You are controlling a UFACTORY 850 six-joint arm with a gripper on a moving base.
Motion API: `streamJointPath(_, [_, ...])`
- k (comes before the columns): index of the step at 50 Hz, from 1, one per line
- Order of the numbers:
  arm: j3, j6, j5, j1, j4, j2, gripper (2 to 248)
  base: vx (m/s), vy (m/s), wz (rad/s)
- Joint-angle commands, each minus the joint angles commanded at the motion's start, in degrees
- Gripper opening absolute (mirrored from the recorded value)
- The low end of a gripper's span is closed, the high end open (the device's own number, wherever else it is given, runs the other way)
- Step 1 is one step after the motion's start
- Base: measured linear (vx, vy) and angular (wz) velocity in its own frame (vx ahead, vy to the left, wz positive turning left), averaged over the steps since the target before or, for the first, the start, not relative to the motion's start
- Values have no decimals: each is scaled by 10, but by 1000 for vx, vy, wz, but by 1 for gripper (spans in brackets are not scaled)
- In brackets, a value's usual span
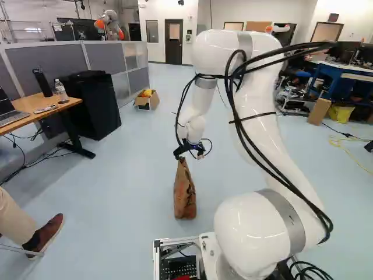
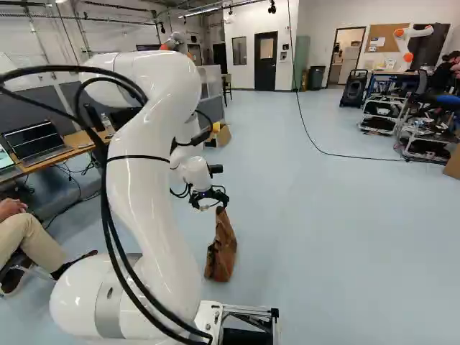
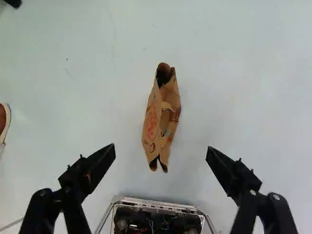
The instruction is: Pick up the grocery bag from the ground
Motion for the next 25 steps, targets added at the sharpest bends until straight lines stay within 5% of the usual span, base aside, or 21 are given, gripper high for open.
streamJointPath(25, [-63,0,-1,0,0,-102,247,0,0,0])
